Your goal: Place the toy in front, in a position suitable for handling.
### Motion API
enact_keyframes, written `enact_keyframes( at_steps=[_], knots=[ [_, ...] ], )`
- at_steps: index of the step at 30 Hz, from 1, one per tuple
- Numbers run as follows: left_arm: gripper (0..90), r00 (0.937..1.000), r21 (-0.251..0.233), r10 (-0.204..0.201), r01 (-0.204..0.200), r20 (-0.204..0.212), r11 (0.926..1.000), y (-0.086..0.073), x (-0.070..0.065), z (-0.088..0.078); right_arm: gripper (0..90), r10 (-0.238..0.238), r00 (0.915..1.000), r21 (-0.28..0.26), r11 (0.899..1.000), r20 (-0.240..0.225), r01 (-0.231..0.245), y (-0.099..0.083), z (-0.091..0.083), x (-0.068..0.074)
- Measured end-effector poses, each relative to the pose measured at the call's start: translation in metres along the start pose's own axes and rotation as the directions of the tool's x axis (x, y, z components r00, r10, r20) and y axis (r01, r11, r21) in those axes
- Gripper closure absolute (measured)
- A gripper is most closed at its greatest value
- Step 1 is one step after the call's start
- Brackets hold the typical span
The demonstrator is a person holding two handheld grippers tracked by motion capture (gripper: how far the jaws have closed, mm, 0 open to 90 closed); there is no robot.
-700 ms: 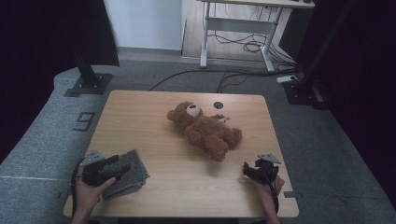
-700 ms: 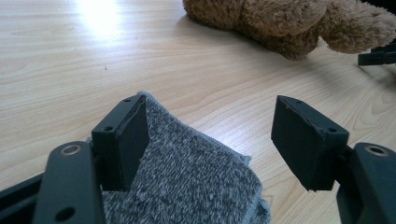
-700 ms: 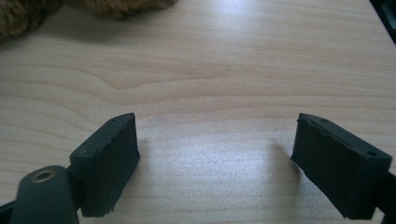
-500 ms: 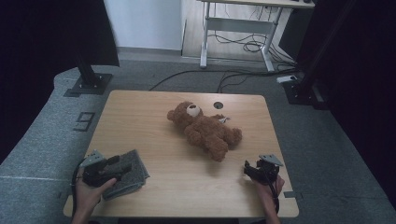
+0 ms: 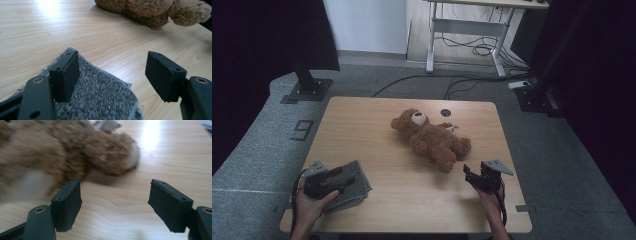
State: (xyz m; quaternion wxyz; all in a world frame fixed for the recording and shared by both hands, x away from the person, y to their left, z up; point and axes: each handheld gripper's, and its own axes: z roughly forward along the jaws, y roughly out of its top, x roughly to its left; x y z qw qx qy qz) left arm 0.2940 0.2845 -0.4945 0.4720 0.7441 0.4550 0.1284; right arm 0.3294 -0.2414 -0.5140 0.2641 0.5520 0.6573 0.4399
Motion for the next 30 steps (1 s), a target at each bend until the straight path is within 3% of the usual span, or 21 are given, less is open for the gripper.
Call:
enact_keyframes(
  at_steps=[3, 4, 6, 13, 19, 26, 30],
  knots=[
    [28.0, 1.0000, 0.002, 0.002, -0.002, 0.003, 1.0000, 0.001, 0.001, 0.002, 24.2, -0.010, 0.9999, -0.015, 1.000, -0.011, 0.010, 0.009, -0.002, 0.007],
    [27.9, 1.0000, -0.003, 0.001, -0.001, 0.009, 1.0000, 0.002, 0.001, 0.001, 25.7, -0.008, 0.9994, -0.046, 0.999, -0.035, 0.006, 0.023, -0.005, 0.018],
    [27.6, 0.9999, -0.011, -0.002, 0.002, 0.011, 0.9999, 0.004, 0.002, 0.000, 25.3, -0.024, 0.9977, -0.056, 0.998, -0.063, 0.021, 0.036, -0.006, 0.030],
    [27.6, 0.9997, -0.032, -0.008, 0.009, 0.024, 0.9995, 0.007, 0.004, -0.002, 25.6, -0.091, 0.9883, -0.060, 0.995, -0.122, 0.085, 0.066, 0.008, 0.072],
    [27.6, 0.9995, -0.032, -0.008, 0.009, 0.031, 0.9994, 0.010, 0.006, 0.000, 26.7, -0.067, 0.9830, -0.026, 0.998, -0.171, 0.063, 0.071, 0.034, 0.096],
    [27.7, 0.9991, -0.028, -0.006, 0.007, 0.042, 0.9996, 0.012, 0.007, 0.004, 28.4, -0.082, 0.9775, -0.021, 0.997, -0.194, 0.080, 0.079, 0.044, 0.117],
    [27.7, 0.9991, -0.030, -0.007, 0.008, 0.042, 0.9995, 0.012, 0.007, 0.004, 31.1, -0.091, 0.9756, 0.005, 0.996, -0.200, 0.093, 0.078, 0.061, 0.131]
  ],
)
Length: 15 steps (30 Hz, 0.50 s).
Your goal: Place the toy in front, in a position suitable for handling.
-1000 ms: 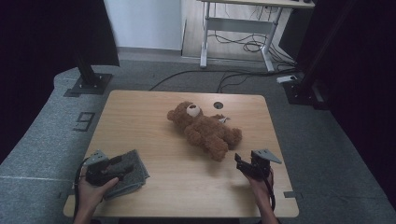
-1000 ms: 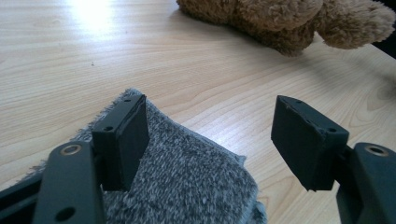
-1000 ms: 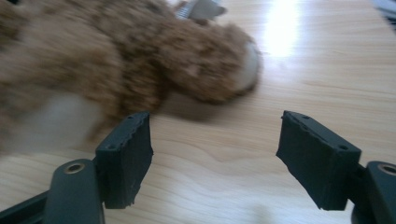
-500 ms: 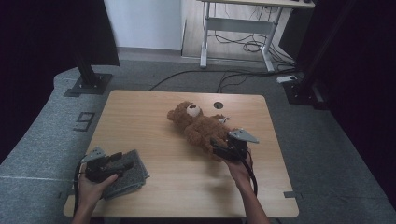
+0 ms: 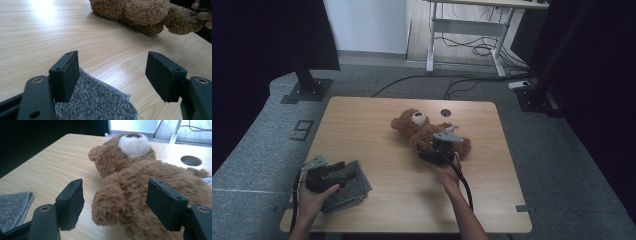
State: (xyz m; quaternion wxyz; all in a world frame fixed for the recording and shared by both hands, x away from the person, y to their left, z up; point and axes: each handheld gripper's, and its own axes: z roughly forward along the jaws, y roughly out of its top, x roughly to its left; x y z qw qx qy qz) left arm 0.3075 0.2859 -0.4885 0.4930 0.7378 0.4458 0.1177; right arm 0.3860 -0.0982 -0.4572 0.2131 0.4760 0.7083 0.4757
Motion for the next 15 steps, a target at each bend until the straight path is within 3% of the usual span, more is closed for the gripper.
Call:
enact_keyframes(
  at_steps=[4, 7, 9, 12, 15],
  knots=[
    [27.7, 1.0000, -0.008, -0.005, 0.005, -0.005, 1.0000, 0.001, 0.001, -0.002, 32.5, -0.009, 0.9999, 0.021, 1.000, 0.013, 0.009, -0.004, 0.011, 0.005],
    [27.7, 0.9999, -0.015, -0.011, 0.011, -0.012, 0.9998, 0.001, 0.003, -0.005, 34.9, -0.056, 0.9973, 0.057, 0.997, 0.048, 0.053, -0.011, 0.029, 0.011],
    [27.7, 0.9999, -0.017, -0.010, 0.010, -0.012, 0.9998, 0.001, 0.003, -0.006, 39.5, -0.086, 0.9943, 0.076, 0.994, 0.062, 0.082, -0.014, 0.036, 0.013],
    [27.7, 0.9998, -0.023, -0.008, 0.008, -0.016, 0.9997, 0.003, 0.004, -0.009, 53.9, -0.145, 0.9869, 0.104, 0.985, 0.070, 0.138, -0.021, 0.046, 0.017],
    [27.7, 0.9998, -0.027, -0.007, 0.006, -0.018, 0.9996, 0.003, 0.004, -0.011, 57.8, -0.167, 0.9841, 0.124, 0.979, 0.060, 0.159, -0.024, 0.051, 0.017]
  ],
)
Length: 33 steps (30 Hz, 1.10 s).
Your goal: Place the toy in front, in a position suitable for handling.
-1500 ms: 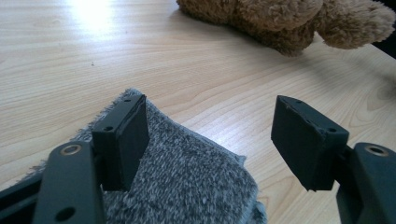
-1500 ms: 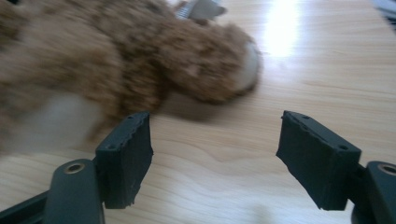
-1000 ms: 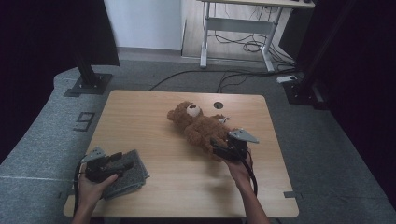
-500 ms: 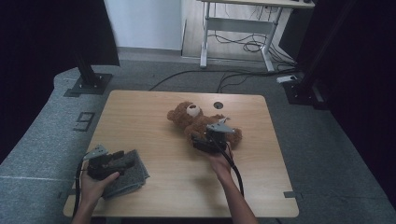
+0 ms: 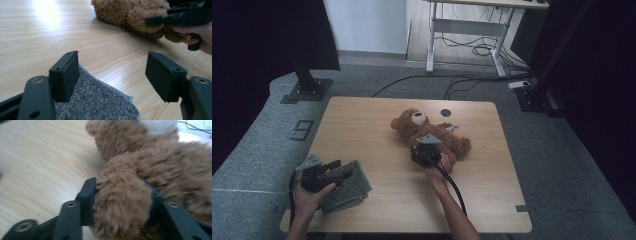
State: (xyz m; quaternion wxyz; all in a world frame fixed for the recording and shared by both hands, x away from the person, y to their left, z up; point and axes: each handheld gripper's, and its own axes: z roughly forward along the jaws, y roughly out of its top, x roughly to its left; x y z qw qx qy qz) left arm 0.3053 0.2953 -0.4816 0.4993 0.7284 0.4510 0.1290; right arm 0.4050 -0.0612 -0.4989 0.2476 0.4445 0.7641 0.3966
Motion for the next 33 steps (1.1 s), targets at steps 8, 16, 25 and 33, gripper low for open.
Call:
enact_keyframes(
  at_steps=[8, 16, 25, 33],
  knots=[
    [27.7, 1.0000, 0.004, -0.003, 0.003, 0.002, 1.0000, 0.000, 0.002, 0.000, 70.4, -0.076, 0.9926, -0.020, 0.997, -0.095, 0.074, -0.010, -0.002, -0.006],
    [27.7, 1.0000, 0.016, -0.003, 0.003, 0.006, 0.9999, -0.001, 0.002, 0.002, 70.2, -0.080, 0.9689, -0.070, 0.995, -0.234, 0.065, -0.030, -0.024, -0.021],
    [27.8, 0.9999, 0.021, -0.010, 0.010, 0.009, 0.9997, -0.002, 0.003, 0.004, 69.3, -0.075, 0.9565, -0.101, 0.994, -0.282, 0.048, -0.054, -0.049, -0.035],
    [27.7, 1.0000, 0.036, -0.004, 0.003, 0.009, 0.9993, -0.003, 0.001, 0.008, 68.4, -0.116, 0.9512, -0.118, 0.989, -0.286, 0.085, -0.055, -0.053, -0.017]
  ],
)
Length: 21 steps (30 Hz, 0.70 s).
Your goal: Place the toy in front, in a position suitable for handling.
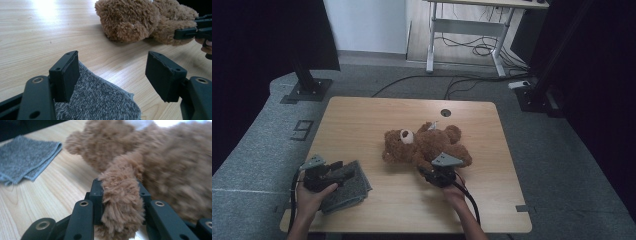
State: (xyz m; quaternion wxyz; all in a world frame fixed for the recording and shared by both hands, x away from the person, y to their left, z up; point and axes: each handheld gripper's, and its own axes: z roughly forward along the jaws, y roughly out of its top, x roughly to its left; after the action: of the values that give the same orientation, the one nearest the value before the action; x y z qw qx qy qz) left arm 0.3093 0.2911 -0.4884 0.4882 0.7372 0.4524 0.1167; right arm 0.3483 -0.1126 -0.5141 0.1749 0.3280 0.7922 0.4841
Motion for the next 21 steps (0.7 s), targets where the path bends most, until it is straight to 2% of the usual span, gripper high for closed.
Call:
enact_keyframes(
  at_steps=[3, 6, 12, 13, 14, 19, 21],
  knots=[
    [27.8, 1.0000, -0.004, -0.006, 0.006, -0.003, 1.0000, 0.000, 0.001, -0.001, 68.5, -0.021, 0.9998, 0.004, 1.000, -0.005, 0.021, 0.001, 0.003, 0.005],
    [27.8, 1.0000, -0.003, -0.007, 0.007, -0.006, 1.0000, 0.000, 0.003, -0.001, 68.5, -0.012, 0.9994, 0.006, 1.000, -0.033, 0.012, 0.000, 0.006, 0.009],
    [27.8, 1.0000, -0.007, -0.007, 0.007, -0.006, 0.9999, 0.000, 0.002, -0.002, 68.4, -0.047, 0.9970, 0.015, 0.999, -0.063, 0.048, 0.002, 0.008, 0.022],
    [27.8, 0.9999, -0.007, -0.008, 0.008, -0.008, 0.9999, 0.000, 0.003, -0.002, 68.3, -0.055, 0.9946, 0.014, 0.998, -0.088, 0.057, 0.003, 0.007, 0.026],
    [27.8, 0.9999, -0.006, -0.008, 0.007, -0.008, 1.0000, 0.000, 0.003, -0.002, 68.0, -0.061, 0.9940, 0.012, 0.998, -0.091, 0.063, 0.004, 0.006, 0.027],
    [27.8, 0.9999, -0.002, -0.005, 0.005, -0.009, 1.0000, 0.000, 0.002, -0.001, 65.4, -0.060, 0.9938, 0.005, 0.998, -0.094, 0.061, 0.004, 0.007, 0.027],
    [27.8, 0.9999, -0.001, -0.003, 0.003, -0.011, 1.0000, 0.000, 0.002, -0.001, 64.1, -0.051, 0.9949, 0.002, 0.999, -0.087, 0.052, 0.003, 0.008, 0.022]
  ],
)
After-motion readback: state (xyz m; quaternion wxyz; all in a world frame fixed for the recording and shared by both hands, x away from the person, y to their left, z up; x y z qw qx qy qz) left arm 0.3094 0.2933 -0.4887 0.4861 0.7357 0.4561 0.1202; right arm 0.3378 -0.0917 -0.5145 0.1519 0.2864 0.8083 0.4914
